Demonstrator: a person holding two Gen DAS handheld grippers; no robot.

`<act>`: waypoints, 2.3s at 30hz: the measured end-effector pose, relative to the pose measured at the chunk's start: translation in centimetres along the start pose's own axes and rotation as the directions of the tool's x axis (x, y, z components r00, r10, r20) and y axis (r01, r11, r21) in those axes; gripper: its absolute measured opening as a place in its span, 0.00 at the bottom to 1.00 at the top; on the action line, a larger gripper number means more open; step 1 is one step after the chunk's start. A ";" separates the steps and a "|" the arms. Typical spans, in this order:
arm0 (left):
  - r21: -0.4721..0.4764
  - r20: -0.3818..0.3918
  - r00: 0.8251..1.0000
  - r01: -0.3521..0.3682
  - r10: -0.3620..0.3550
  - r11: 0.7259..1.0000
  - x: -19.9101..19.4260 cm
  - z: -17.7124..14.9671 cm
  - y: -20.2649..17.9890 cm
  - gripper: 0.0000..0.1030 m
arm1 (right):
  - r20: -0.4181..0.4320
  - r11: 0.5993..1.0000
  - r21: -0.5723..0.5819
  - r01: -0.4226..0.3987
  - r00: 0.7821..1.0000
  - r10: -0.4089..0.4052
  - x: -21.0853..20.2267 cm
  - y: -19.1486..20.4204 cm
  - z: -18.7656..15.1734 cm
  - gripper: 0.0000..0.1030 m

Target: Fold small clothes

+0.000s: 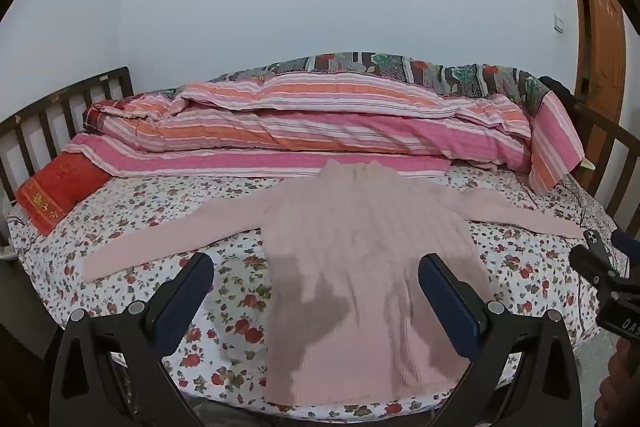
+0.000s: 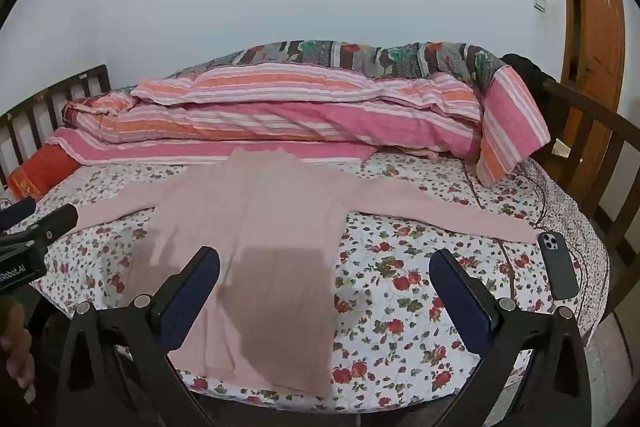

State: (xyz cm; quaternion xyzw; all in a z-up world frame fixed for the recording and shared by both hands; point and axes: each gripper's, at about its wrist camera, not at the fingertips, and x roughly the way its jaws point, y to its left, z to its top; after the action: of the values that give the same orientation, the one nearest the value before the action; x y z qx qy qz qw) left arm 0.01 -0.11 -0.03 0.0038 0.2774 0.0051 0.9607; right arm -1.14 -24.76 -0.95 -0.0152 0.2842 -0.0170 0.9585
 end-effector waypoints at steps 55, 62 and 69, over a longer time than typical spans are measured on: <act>-0.042 -0.012 1.000 0.028 -0.029 0.999 -0.4 -0.4 0.9 1.00 | -0.017 0.999 0.029 -0.045 0.999 0.046 -1.2 1.7 0.3 1.00; -0.042 -0.009 1.000 0.027 -0.028 0.999 -0.9 0.1 0.9 1.00 | -0.014 0.998 0.035 -0.048 0.999 0.048 -1.2 1.6 0.4 1.00; -0.044 -0.006 1.000 0.031 -0.031 0.999 -0.9 0.2 1.0 1.00 | -0.013 0.998 0.036 -0.051 0.999 0.051 -1.3 1.5 0.3 1.00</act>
State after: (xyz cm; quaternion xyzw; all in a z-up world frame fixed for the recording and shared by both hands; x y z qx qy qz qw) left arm -0.63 0.86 0.63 -0.0216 0.2806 -0.0036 0.9596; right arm -2.03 -23.16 -0.04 0.0094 0.2910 0.0023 0.9567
